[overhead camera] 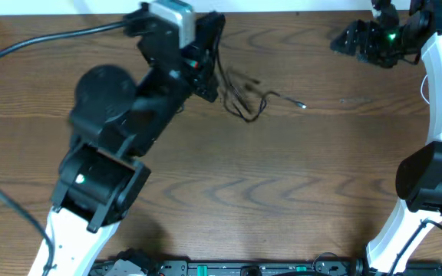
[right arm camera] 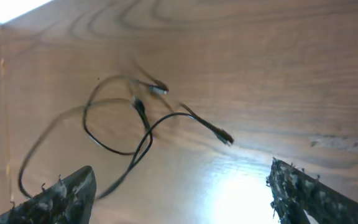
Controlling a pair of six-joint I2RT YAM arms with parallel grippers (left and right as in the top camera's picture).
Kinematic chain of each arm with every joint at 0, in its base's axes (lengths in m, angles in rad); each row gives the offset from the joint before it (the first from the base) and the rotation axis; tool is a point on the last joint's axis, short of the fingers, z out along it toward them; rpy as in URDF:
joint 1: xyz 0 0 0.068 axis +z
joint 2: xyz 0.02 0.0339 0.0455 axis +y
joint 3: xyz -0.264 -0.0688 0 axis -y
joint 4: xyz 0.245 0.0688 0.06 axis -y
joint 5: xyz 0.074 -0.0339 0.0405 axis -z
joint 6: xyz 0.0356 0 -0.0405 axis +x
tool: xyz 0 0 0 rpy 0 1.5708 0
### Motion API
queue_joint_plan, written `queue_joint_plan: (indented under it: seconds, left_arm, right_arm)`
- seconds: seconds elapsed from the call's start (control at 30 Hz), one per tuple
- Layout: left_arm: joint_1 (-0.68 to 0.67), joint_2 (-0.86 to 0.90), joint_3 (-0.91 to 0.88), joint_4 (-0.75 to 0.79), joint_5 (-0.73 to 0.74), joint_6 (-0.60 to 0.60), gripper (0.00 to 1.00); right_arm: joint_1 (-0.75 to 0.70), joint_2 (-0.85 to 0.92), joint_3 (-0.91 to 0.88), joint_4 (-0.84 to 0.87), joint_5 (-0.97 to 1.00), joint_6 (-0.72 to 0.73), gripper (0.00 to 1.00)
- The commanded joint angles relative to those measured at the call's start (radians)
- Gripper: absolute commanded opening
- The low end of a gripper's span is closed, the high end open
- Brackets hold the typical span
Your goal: Untangle cables
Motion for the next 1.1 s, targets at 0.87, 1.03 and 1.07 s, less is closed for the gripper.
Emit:
queue_joint_plan:
  seconds: [0.87,1.03,1.07]
  left_arm:
    - [0.001,-0.010,-0.002,0.122,-0.020,-0.122,0.07]
    - [0.001,-0.010,-0.002,0.121,-0.017,-0.129,0.07]
    - [0.001,-0.010,-0.002,0.121,-0.017,-0.129,0.07]
  right_arm:
    - [0.419,0.003,-0.116,-0.156,-0.288,-0.496,0.86]
    - [0.510,0.005,-0.164,-0.058,-0.300,-0.371,0.82]
    - [0.527,0.005,-0.172,-0.025,-0.300,-0.335,0.81]
